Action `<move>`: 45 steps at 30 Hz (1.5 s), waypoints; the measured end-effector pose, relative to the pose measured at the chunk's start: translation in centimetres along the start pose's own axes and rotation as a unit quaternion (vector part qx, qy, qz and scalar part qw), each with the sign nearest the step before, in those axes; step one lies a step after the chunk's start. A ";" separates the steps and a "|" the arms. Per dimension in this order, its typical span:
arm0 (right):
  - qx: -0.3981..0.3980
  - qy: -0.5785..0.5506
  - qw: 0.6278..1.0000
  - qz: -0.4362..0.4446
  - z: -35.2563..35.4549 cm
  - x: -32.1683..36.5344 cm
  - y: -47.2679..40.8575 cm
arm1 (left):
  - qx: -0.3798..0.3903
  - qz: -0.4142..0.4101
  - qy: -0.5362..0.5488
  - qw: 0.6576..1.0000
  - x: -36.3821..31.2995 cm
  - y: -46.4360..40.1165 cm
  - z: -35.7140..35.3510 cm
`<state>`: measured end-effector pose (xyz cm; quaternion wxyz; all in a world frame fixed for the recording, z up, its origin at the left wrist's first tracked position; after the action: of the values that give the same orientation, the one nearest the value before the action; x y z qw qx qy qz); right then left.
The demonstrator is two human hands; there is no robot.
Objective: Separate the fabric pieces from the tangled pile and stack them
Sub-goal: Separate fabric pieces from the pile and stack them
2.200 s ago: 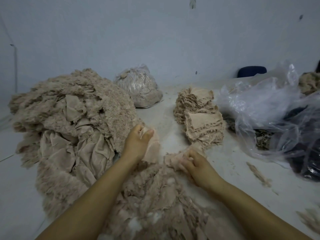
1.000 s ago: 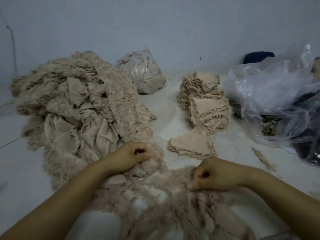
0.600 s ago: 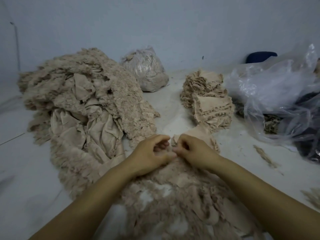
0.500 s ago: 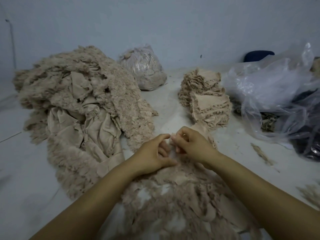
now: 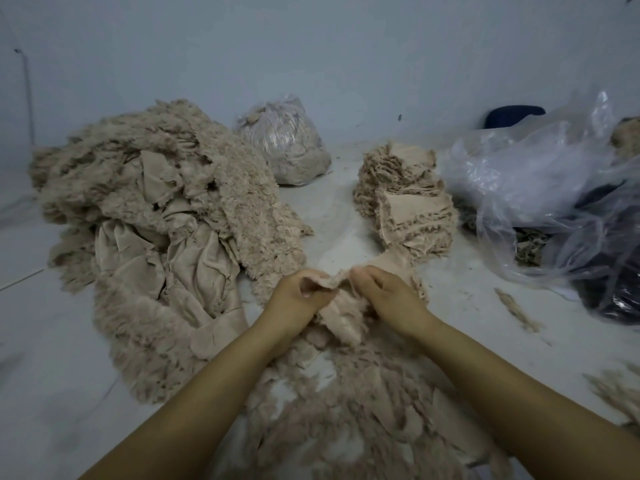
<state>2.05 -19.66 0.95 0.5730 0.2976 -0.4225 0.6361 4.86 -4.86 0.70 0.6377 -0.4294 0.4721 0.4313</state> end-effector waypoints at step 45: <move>-0.232 -0.128 0.963 -0.058 4.5 -1.1 -3.1 | 0.004 0.044 0.008 0.999 -2.0 -4.3 0.6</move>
<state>4.81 -24.21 2.72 0.6036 0.2594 -0.6099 0.4431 8.70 -5.70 3.39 0.6160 -0.4093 0.4973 0.4534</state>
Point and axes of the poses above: each hand's wrist, its own y-axis away from the middle knuckle, its own z-axis out of the back of the hand, x = y × z, the point moved 5 cm from there along -y, towards the middle knuckle, and after that the axes turned 1 degree about -x, right-handed, at the moved point
